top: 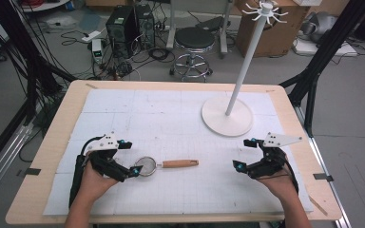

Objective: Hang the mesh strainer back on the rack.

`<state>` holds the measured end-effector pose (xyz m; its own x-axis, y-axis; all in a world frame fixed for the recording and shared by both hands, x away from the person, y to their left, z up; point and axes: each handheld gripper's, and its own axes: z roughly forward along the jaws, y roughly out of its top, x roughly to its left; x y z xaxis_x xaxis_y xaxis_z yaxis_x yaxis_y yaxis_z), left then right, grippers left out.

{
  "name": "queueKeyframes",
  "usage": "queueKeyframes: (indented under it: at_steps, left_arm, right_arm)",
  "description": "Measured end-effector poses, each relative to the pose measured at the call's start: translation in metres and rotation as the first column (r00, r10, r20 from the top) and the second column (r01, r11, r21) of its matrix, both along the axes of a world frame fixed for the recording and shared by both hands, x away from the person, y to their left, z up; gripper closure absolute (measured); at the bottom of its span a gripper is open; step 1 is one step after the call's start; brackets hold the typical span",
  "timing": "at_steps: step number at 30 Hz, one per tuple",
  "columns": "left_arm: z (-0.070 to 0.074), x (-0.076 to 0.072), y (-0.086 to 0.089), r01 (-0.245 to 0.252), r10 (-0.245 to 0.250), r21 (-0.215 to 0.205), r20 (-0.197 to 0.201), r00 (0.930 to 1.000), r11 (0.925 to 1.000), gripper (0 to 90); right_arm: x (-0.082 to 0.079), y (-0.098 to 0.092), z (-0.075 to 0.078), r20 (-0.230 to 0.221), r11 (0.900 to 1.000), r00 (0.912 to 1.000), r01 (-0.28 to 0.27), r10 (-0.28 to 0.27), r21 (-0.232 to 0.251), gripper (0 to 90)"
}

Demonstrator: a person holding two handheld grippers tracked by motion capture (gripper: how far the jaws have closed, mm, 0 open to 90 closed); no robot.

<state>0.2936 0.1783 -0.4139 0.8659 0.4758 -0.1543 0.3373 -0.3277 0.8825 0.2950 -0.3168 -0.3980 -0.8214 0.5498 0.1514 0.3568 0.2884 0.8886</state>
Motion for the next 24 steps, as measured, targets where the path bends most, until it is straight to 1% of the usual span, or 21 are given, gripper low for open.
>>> queueKeyframes:
  at_steps: [3,6,7,9,11,13,16,19,21,23,24]
  left_arm:
    - [0.003,0.002,-0.008,0.008,-0.008,-0.004,-0.007,0.9999,1.0000,1.7]
    - [0.005,0.003,-0.018,0.012,-0.012,0.015,-0.016,0.9998,0.9998,1.7]
    - [0.005,0.004,-0.022,0.016,-0.016,0.018,-0.014,0.9998,0.9997,1.7]
    - [0.007,0.006,-0.029,0.029,-0.029,0.036,-0.011,0.9995,0.9989,1.7]
    - [0.010,0.007,-0.038,0.048,-0.048,0.050,-0.007,0.9988,0.9976,1.7]
    - [0.011,0.009,-0.047,0.068,-0.067,0.068,-0.011,0.9977,0.9954,1.7]
    - [0.012,0.012,-0.060,0.083,-0.082,0.095,-0.011,0.9966,0.9920,1.7]
    - [0.012,0.015,-0.069,0.093,-0.093,0.101,-0.012,0.9956,0.9905,1.7]
    - [0.012,0.017,-0.075,0.105,-0.104,0.103,-0.014,0.9945,0.9891,1.7]
    - [0.012,0.018,-0.079,0.116,-0.115,0.119,-0.016,0.9932,0.9860,1.7]
    - [0.012,0.019,-0.082,0.122,-0.120,0.124,-0.021,0.9926,0.9848,1.7]
  right_arm:
    - [0.000,-0.001,0.000,-0.009,1.000,0.9999,0.012,-0.012,-0.006,0.6]
    - [0.001,0.000,-0.001,-0.010,1.000,0.9999,0.011,-0.011,-0.014,0.6]
    - [0.000,0.000,-0.001,-0.010,1.000,0.9999,0.010,-0.010,-0.018,0.6]
    - [0.001,0.000,-0.001,-0.009,1.000,0.9999,0.012,-0.013,-0.015,0.6]
    - [0.001,-0.001,0.000,-0.011,1.000,0.9998,0.016,-0.016,-0.013,0.6]
    - [0.001,0.000,0.003,-0.009,1.000,0.9998,0.018,-0.018,-0.022,0.6]
    - [-0.001,0.002,0.006,-0.008,1.000,0.9998,0.020,-0.020,-0.023,0.6]
    - [0.000,0.002,0.005,0.001,0.999,0.9999,0.016,-0.016,-0.030,0.6]
    - [0.001,0.002,0.004,-0.004,0.999,0.9998,0.018,-0.019,-0.030,0.6]
    - [0.000,0.002,0.004,-0.013,0.999,0.9997,0.019,-0.019,-0.027,0.6]
    - [0.001,0.001,0.004,-0.010,1.000,0.9998,0.017,-0.018,-0.026,0.6]
